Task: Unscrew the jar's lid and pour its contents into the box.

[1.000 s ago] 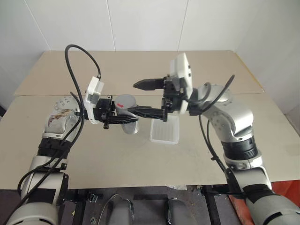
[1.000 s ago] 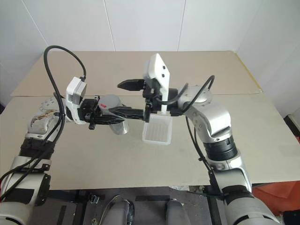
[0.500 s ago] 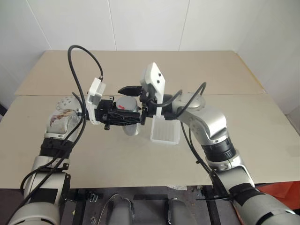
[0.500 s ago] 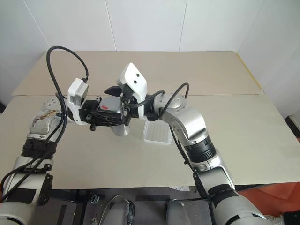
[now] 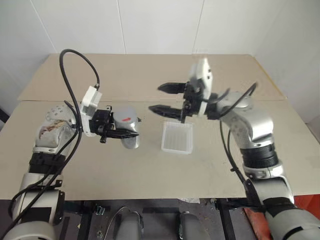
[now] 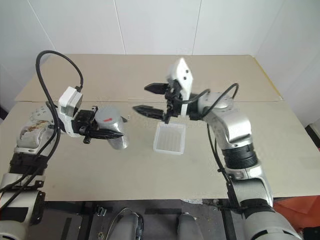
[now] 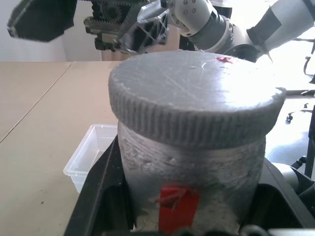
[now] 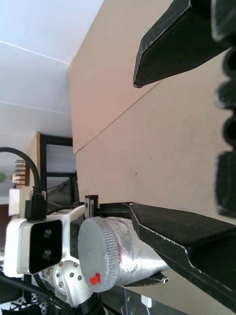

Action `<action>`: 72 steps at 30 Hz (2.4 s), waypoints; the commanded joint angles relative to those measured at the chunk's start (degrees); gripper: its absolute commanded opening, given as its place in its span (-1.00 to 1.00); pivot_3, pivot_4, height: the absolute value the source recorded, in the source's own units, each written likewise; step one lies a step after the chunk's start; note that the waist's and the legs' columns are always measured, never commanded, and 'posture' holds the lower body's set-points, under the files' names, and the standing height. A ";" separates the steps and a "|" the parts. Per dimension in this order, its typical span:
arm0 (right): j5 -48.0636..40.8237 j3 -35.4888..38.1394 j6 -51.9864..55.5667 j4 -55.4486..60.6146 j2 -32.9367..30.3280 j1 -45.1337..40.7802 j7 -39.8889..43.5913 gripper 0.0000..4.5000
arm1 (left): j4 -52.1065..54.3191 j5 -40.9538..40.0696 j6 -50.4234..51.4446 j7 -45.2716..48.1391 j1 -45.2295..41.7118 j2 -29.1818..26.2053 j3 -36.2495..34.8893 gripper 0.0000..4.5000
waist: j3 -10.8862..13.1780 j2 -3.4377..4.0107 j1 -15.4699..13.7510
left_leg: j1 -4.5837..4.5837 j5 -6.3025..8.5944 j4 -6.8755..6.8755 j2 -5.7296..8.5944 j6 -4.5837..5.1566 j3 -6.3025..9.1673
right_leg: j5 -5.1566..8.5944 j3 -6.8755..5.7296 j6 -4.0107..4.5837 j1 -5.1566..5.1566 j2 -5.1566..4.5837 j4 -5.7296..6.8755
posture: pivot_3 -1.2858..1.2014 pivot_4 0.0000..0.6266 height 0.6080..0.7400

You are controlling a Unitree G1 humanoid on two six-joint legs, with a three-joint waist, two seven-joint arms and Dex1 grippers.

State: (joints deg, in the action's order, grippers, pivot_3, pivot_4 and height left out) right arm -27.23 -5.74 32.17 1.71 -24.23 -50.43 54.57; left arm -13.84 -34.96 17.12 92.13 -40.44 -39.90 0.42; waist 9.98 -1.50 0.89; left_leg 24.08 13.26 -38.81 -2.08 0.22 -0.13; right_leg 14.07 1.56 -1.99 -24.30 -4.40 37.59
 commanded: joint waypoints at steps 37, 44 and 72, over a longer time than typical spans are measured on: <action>4.88 -6.84 2.70 5.71 8.22 -2.98 -7.48 0.96 | 0.52 2.75 -1.58 -0.43 -0.80 3.84 -1.94 -0.12 | 0.00 0.00 0.16 | 0.00 0.00 -0.02 0.01 0.00 0.01 | 0.00 0.00 0.00 0.01 -0.01 0.05 | 0.03 -0.52 1.00; 2.87 -2.98 2.30 6.31 2.27 -0.54 -5.90 0.96 | 2.03 2.04 -0.87 -0.23 1.28 1.98 -2.80 -0.12 | 0.00 0.00 0.14 | 0.00 0.00 -0.01 0.01 0.00 0.01 | 0.00 0.00 0.00 0.01 -0.01 0.04 | 0.03 -0.52 1.00; -0.05 -7.32 8.59 14.79 7.26 -1.60 -9.37 0.96 | -0.31 3.65 -2.08 -2.65 -0.94 5.41 -2.09 -0.12 | 0.00 0.00 0.17 | 0.00 0.00 -0.03 0.02 0.00 0.02 | 0.00 0.00 0.00 0.01 -0.01 0.04 | 0.03 -0.52 1.00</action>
State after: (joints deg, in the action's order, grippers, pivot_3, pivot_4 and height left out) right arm -27.48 -12.95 39.95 16.04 -17.83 -50.58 46.60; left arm -14.47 -31.27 16.10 89.41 -39.83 -34.45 -1.25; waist 9.98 -1.50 1.06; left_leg 24.08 13.26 -38.84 -2.06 0.22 -0.12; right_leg 14.07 1.57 -1.99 -24.28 -4.42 37.63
